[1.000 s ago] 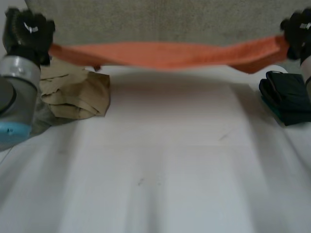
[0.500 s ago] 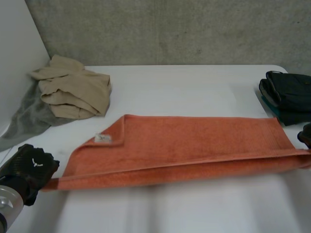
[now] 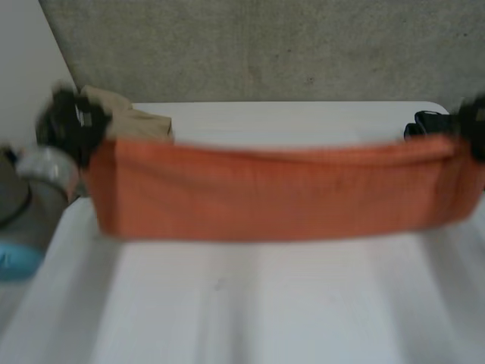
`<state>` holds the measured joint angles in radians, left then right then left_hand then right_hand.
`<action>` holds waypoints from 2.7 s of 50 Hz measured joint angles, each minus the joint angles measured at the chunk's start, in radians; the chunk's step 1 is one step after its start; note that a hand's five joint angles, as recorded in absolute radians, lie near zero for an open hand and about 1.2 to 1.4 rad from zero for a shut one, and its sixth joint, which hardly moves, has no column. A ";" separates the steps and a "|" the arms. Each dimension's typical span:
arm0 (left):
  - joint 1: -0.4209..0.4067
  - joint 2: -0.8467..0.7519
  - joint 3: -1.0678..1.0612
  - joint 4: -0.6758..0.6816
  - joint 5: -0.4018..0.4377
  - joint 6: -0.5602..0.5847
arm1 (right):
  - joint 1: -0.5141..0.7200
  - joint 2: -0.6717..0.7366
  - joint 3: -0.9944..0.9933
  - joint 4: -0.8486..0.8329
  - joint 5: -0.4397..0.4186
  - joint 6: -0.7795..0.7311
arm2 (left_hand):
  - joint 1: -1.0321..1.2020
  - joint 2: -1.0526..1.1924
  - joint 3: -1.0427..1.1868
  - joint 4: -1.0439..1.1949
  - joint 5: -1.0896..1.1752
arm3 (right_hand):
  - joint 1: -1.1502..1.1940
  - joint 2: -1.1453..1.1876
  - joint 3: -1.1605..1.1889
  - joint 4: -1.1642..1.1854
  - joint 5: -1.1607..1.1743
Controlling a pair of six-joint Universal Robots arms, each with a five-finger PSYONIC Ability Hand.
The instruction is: Fold the laundry.
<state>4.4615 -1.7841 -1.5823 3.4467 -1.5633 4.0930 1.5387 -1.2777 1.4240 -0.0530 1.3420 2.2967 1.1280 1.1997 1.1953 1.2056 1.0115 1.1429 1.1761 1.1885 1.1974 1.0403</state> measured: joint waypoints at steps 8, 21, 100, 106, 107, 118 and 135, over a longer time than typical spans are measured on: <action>-0.028 -0.009 0.357 0.200 -0.048 -0.102 | 0.048 -0.010 -0.272 -0.274 0.105 0.285 | 0.000 0.000 0.000 0.000 0.000 | 0.000 0.000 0.000 0.000 0.000; -0.036 0.032 0.316 0.084 -0.109 -0.199 | 0.048 -0.062 -0.241 -0.267 0.084 0.332 | 0.000 0.000 0.000 0.000 0.001 | 0.000 0.000 0.000 0.000 0.000; -0.187 -0.296 0.251 0.043 -0.097 -0.062 | 0.047 0.099 -0.018 0.015 0.155 0.046 | -0.937 -0.990 -0.986 -1.002 -0.963 | -0.919 -0.960 -0.979 -0.992 -0.997; -0.180 -0.154 0.070 0.059 -0.055 -0.124 | -0.070 0.018 0.076 0.163 0.000 0.054 | -0.937 -0.990 -0.986 -1.002 -0.963 | -0.824 -0.855 -0.862 -0.872 -0.888; -0.180 -0.140 0.046 0.063 -0.046 -0.137 | -0.088 0.014 0.092 0.172 -0.025 0.055 | -0.937 -0.990 -0.986 -1.002 -0.963 | -0.791 -0.823 -0.831 -0.840 -0.851; -0.174 -0.093 -0.125 0.135 0.001 -0.238 | -0.208 0.064 0.282 -0.025 -0.206 0.052 | -0.937 -0.990 -0.986 -1.002 -0.963 | -0.692 -0.744 -0.738 -0.741 -0.750; -0.174 -0.089 -0.141 0.178 -0.006 -0.273 | -0.245 0.205 0.242 -0.214 -0.131 0.057 | -0.937 -0.990 -0.986 -1.002 -0.963 | -0.031 0.001 -0.005 -0.004 -0.072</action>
<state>4.2877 -1.8730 -1.7230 3.6248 -1.5689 3.8199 1.2935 -1.0730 1.6665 -0.2669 1.2111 2.3534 0.1910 0.2094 0.2094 0.2037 0.0483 1.1116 1.1772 1.1838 1.1931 0.9685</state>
